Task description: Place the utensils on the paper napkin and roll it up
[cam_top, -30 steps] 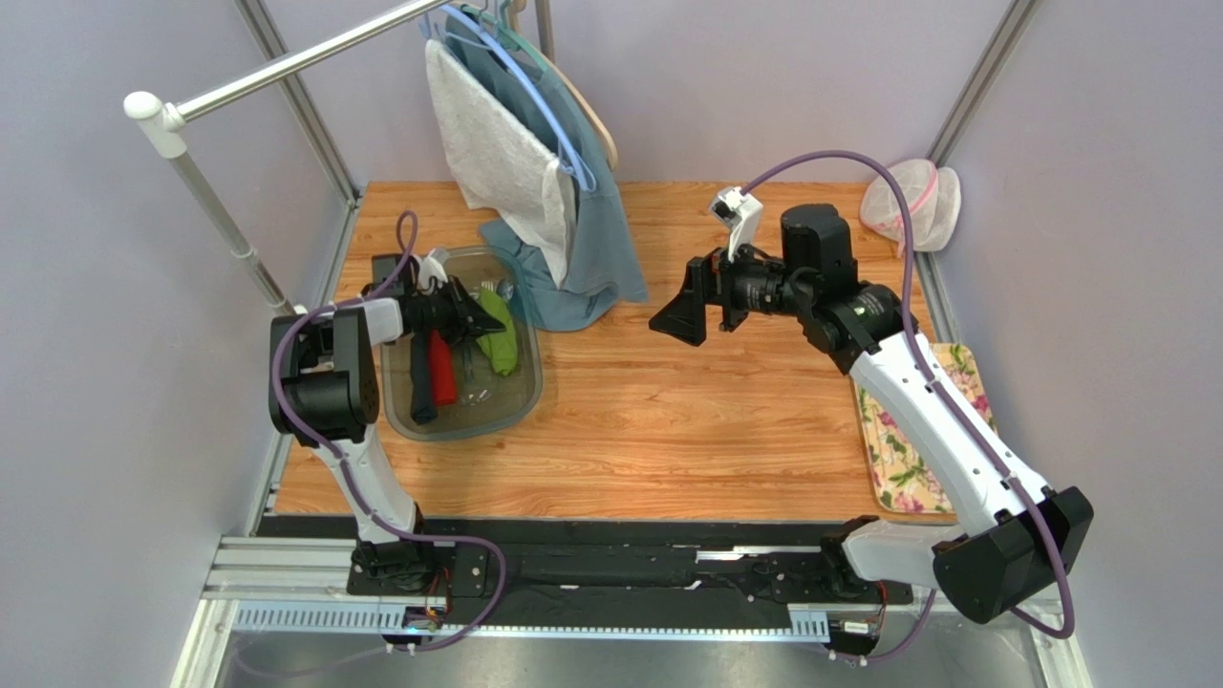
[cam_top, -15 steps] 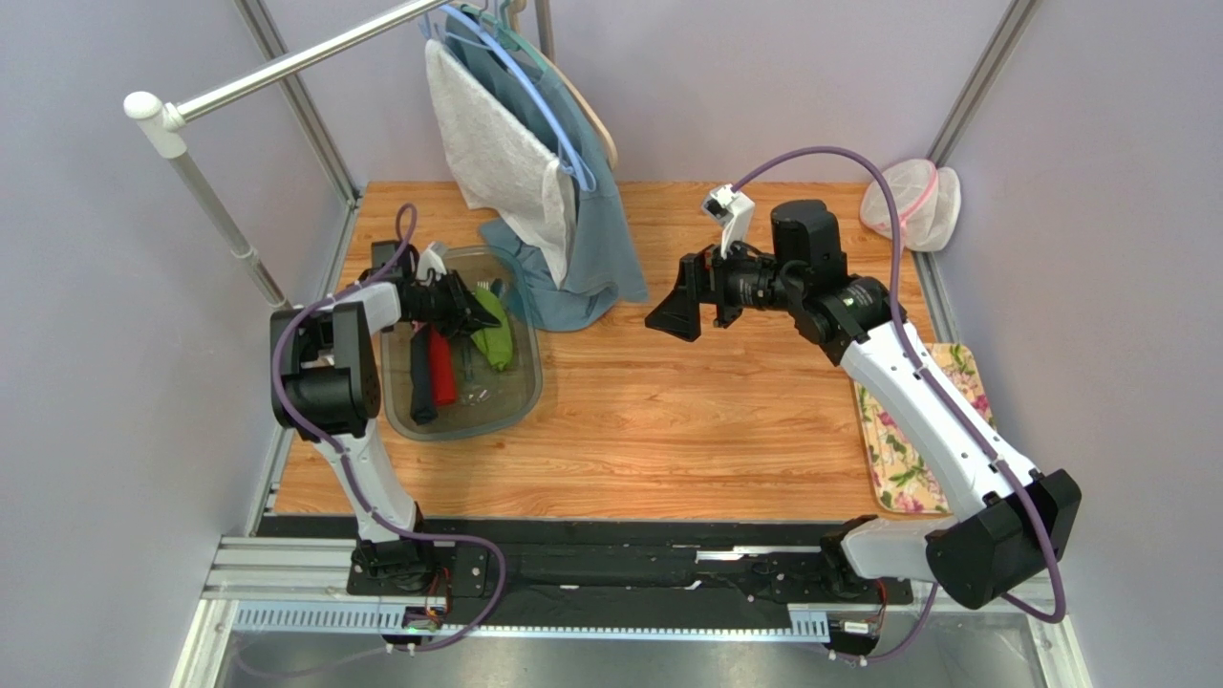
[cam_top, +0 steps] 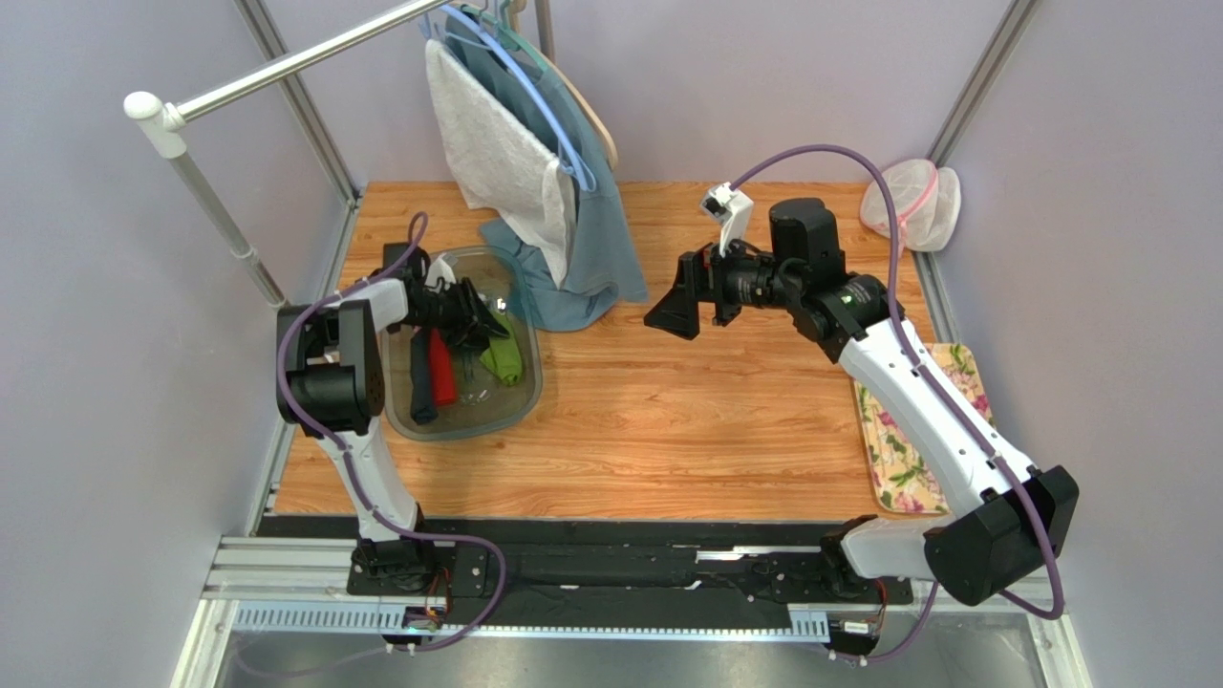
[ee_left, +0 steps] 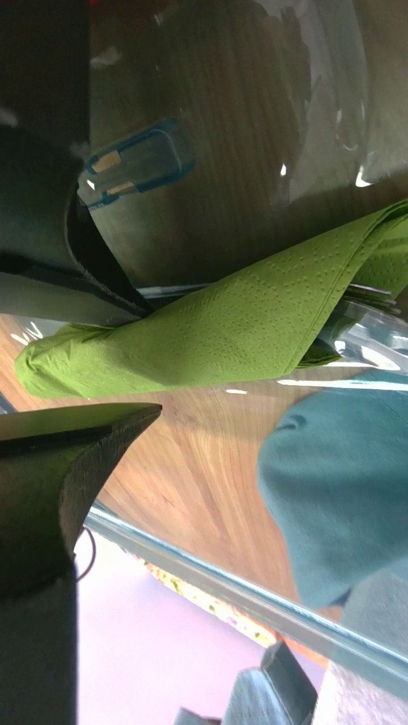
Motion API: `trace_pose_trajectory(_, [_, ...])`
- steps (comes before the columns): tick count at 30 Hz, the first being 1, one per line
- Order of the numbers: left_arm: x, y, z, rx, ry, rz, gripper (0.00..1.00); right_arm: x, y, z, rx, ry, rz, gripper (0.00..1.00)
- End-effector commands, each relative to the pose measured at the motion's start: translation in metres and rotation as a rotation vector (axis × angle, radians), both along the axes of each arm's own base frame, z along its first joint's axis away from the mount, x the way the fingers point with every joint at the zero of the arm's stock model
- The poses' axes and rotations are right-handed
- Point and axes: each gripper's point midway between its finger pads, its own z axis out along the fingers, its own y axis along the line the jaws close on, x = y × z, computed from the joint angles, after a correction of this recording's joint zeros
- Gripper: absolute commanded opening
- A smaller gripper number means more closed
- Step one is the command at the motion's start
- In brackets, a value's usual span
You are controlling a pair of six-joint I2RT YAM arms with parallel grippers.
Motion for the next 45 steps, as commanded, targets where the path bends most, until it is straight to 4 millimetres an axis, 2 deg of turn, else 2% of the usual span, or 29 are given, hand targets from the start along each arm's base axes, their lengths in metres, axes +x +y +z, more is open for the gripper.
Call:
trace_pose_trajectory(1, [0.005,0.005,0.012,0.038,-0.018,-0.002,0.47,0.007,0.001,0.023,0.022,-0.074,0.001,1.00])
trace_pose_trajectory(7, [0.000,0.016,0.024,0.076,-0.034,-0.001,0.51,0.005,-0.001,0.026,0.024,-0.079,-0.001,1.00])
trace_pose_trajectory(13, [-0.002,0.024,0.057,0.112,-0.155,-0.017,0.55,0.002,0.000,0.026,0.027,-0.080,0.005,1.00])
trace_pose_trajectory(15, [-0.003,0.019,0.073,0.100,-0.213,-0.047,0.55,0.002,0.000,0.025,0.029,-0.078,0.007,1.00])
trace_pose_trajectory(17, [-0.008,0.010,0.088,0.044,-0.266,-0.086,0.49,0.003,0.001,0.024,0.030,-0.075,0.009,1.00])
trace_pose_trajectory(19, [-0.016,0.000,0.092,0.004,-0.274,-0.129,0.46,0.002,0.001,0.025,0.033,-0.072,0.014,1.00])
trace_pose_trajectory(20, [-0.022,-0.006,0.097,-0.029,-0.281,-0.158,0.40,0.002,0.001,0.024,0.031,-0.071,0.015,1.00])
trace_pose_trajectory(24, [-0.045,-0.022,0.091,-0.068,-0.247,-0.217,0.36,0.002,0.002,0.023,0.031,-0.069,0.016,1.00])
trace_pose_trajectory(30, [-0.064,-0.026,0.059,-0.058,-0.134,-0.243,0.35,0.000,0.001,0.021,0.031,-0.059,0.016,1.00])
trace_pose_trajectory(38, [-0.064,-0.003,0.019,0.096,0.002,-0.208,0.36,-0.001,0.000,0.022,0.024,-0.061,0.016,1.00])
trace_pose_trajectory(45, [-0.059,0.008,0.006,0.170,0.045,-0.202,0.36,0.000,0.000,0.022,0.022,-0.063,0.014,1.00])
